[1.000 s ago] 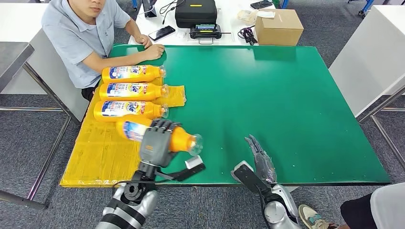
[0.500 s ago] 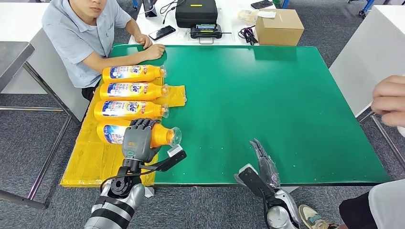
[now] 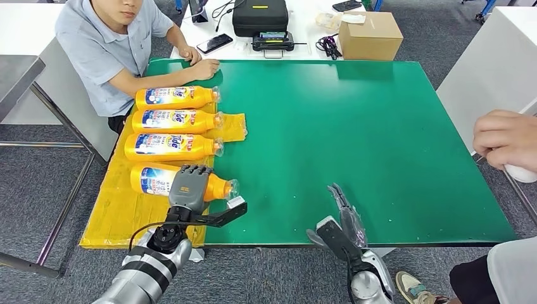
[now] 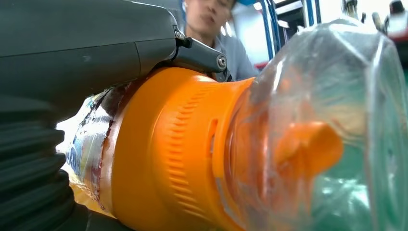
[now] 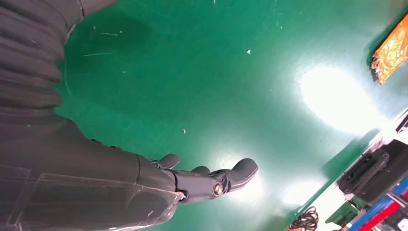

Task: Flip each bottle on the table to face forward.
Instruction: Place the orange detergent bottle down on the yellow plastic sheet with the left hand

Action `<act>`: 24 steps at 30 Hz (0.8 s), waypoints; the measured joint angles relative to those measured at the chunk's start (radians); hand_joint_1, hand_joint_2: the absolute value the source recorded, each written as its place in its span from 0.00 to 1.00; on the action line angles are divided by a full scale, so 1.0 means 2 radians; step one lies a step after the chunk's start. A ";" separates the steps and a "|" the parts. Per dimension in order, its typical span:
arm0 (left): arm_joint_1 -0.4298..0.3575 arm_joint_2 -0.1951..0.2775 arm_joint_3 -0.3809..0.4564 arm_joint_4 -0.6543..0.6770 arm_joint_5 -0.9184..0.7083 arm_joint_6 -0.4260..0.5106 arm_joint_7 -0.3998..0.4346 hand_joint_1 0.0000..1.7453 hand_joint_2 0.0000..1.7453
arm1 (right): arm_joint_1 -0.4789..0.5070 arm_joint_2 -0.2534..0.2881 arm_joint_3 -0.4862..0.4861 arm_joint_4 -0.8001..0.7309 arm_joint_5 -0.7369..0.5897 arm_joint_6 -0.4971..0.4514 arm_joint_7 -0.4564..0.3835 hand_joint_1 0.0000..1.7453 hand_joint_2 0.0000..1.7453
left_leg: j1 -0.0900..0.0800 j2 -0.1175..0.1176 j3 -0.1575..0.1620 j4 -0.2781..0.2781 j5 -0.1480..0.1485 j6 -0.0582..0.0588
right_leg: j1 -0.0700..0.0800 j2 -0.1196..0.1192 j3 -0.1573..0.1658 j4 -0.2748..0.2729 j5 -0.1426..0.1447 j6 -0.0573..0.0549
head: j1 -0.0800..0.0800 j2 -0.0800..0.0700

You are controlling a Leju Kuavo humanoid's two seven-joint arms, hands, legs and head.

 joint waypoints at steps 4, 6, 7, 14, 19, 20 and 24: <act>-0.021 0.008 -0.020 0.044 0.000 -0.020 0.008 0.98 1.00 | -0.005 0.002 -0.004 0.011 -0.002 0.005 -0.004 0.00 1.00 | 0.000 0.000 0.000 0.000 0.000 0.000 | 0.000 0.000 0.000 0.000 0.000 0.000 | 0.000 0.000; -0.032 0.012 -0.035 0.061 0.000 -0.027 0.016 0.78 1.00 | -0.008 0.003 -0.005 0.016 -0.003 0.007 -0.007 0.00 1.00 | 0.000 0.000 0.000 0.000 0.000 0.000 | 0.000 0.000 0.000 0.000 0.000 0.000 | 0.000 0.000; -0.038 0.014 -0.043 0.069 0.000 -0.030 0.019 0.57 1.00 | -0.009 0.003 -0.006 0.019 -0.003 0.008 -0.008 0.00 1.00 | 0.000 -0.001 0.000 0.000 0.000 0.000 | 0.000 0.000 0.001 0.000 0.000 0.000 | 0.000 0.000; -0.065 0.018 -0.070 0.107 0.001 -0.061 0.029 0.01 1.00 | -0.013 0.008 -0.007 0.033 -0.003 0.010 -0.011 0.00 1.00 | 0.000 -0.001 0.003 0.000 0.000 0.000 | 0.000 0.000 0.003 0.000 0.000 0.000 | 0.000 0.000; -0.076 0.016 -0.072 0.119 0.005 -0.087 0.025 0.00 1.00 | -0.014 0.010 -0.008 0.039 -0.003 0.012 -0.011 0.00 1.00 | 0.000 0.000 0.004 0.000 0.001 -0.001 | 0.000 0.000 0.004 0.000 0.000 0.000 | 0.000 0.000; -0.078 0.015 -0.072 0.122 0.006 -0.095 0.024 0.00 1.00 | -0.015 0.011 -0.008 0.040 -0.002 0.013 -0.011 0.00 1.00 | 0.000 0.000 0.005 0.000 0.001 -0.001 | 0.000 0.000 0.005 0.000 0.000 0.000 | 0.000 0.000; -0.091 0.010 -0.070 0.132 0.015 -0.141 0.015 0.00 1.00 | -0.019 0.013 -0.010 0.045 0.000 0.015 -0.011 0.00 1.00 | 0.000 0.000 0.006 0.000 0.001 -0.001 | 0.000 0.000 0.006 0.000 0.000 0.000 | 0.000 0.000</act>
